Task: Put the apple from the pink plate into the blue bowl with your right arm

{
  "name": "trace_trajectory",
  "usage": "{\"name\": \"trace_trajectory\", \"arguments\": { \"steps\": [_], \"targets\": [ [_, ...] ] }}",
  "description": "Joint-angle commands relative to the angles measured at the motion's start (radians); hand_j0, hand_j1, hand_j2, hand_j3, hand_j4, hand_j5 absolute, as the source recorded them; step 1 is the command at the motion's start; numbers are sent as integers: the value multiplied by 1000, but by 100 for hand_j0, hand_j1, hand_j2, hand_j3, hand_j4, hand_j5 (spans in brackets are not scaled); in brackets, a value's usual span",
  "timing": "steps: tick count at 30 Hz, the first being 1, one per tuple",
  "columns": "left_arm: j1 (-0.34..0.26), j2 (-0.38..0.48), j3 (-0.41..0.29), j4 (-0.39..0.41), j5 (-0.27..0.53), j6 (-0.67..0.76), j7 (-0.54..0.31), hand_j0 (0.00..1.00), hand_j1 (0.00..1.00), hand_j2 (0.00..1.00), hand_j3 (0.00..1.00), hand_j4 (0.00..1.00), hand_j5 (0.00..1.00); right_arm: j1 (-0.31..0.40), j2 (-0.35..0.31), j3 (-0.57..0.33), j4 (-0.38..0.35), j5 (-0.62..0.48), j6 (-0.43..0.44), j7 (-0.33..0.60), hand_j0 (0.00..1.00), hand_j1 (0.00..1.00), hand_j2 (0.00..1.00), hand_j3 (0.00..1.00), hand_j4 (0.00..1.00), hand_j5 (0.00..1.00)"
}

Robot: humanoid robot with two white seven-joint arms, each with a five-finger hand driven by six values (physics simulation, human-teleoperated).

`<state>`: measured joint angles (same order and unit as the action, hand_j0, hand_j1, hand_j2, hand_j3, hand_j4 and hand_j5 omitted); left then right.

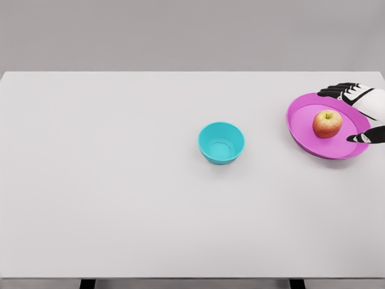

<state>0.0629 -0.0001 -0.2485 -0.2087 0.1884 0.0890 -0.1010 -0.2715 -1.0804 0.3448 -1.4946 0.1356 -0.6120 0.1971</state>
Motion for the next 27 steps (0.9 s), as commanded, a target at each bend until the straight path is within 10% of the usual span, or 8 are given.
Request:
{"name": "trace_trajectory", "arguments": {
  "steps": [1,7,12,17,22,27],
  "targets": [
    [0,0,0,0,0,0,0,100,100,100,100,100,100,0,-1,2,4,-7,1,-1,100,100,100,100,100,100],
    [0,0,0,0,0,0,0,100,100,100,100,100,100,-2,-3,-1,83,-11,1,-1,100,100,100,100,100,100],
    [2,0,0,0,0,0,0,100,100,100,100,100,100,-129,-4,-7,89,-21,1,414,100,100,100,100,100,100],
    [0,0,0,0,0,0,0,100,100,100,100,100,100,-204,28,8,116,-19,1,414,100,100,100,100,100,100],
    [0,0,0,0,0,0,0,100,100,100,100,100,100,-387,103,213,336,-19,1,414,100,100,100,100,100,100],
    [0,0,0,0,0,0,0,100,100,100,100,100,100,-422,114,250,346,-11,1,414,100,100,100,100,100,100]
  ]
}}
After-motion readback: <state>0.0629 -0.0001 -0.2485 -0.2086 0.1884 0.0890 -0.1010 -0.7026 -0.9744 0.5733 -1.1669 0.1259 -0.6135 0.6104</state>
